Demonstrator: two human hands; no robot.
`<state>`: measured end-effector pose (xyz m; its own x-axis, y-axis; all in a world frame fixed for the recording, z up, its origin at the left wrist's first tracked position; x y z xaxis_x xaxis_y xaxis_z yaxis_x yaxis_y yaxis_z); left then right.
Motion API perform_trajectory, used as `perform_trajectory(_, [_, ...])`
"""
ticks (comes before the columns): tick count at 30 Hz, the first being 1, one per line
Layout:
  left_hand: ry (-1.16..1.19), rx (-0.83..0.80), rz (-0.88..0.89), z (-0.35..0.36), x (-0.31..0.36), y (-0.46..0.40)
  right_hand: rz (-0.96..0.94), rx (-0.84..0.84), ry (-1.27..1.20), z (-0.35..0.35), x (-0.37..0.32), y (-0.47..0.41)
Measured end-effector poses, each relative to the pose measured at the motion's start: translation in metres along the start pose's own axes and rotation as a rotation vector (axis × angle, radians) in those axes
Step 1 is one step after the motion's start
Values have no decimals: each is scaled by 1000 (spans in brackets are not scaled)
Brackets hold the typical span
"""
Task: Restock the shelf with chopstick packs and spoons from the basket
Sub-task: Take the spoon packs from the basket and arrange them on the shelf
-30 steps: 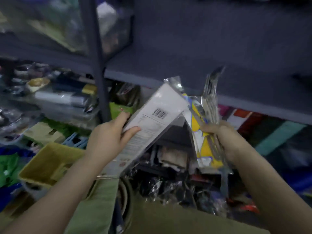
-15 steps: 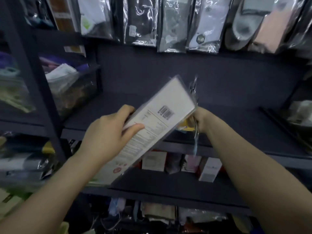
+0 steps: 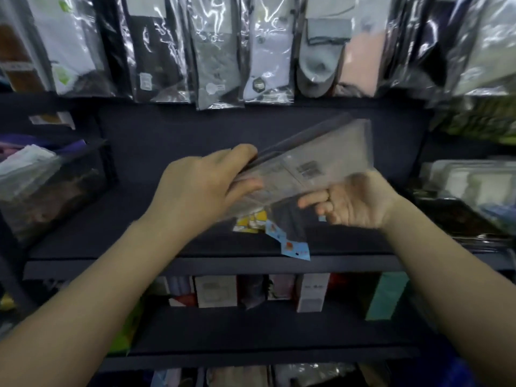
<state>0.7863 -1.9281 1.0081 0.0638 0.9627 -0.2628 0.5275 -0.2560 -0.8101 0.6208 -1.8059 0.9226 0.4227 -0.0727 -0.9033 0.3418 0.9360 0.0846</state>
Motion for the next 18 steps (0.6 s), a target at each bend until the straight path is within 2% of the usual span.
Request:
perform_trajectory(1, [-21,30,50,5,15,-6,-30,-88,-79,-4,-5,18])
perform_trajectory(3, [-35,99,152,19,44,-16,-73,-113,-122,-15,-11,58])
perform_trajectory(5, [-6,111,199,44,68,-28,-93,35,-20,-35,-17,95])
perform_trajectory(6, [-18,102,198,59,81,-34,-154,168,59,-50,-23,115])
perform_trajectory(8, [-50,45,179,91,108,-47,-216,348,107,-76,-32,149])
perform_trajectory(14, [157,-363,-68,165,170,-63,-279,887,170,-168,-40,218])
perform_trajectory(18, [291,-258,-73,165,189,-52,-321,1105,362,-206,-50,236])
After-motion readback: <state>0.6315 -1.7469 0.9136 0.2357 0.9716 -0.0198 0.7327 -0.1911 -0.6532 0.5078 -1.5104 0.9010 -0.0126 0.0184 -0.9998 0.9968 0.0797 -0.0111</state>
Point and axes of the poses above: each hand's wrist, its own y-axis away from the middle knuckle, its own z-axis out of the palm, x = y × z, the point moved 7 cm from there along -y, towards the middle knuckle, and after that the axes turned 6 degrees about -y, right-handed, at the moved point
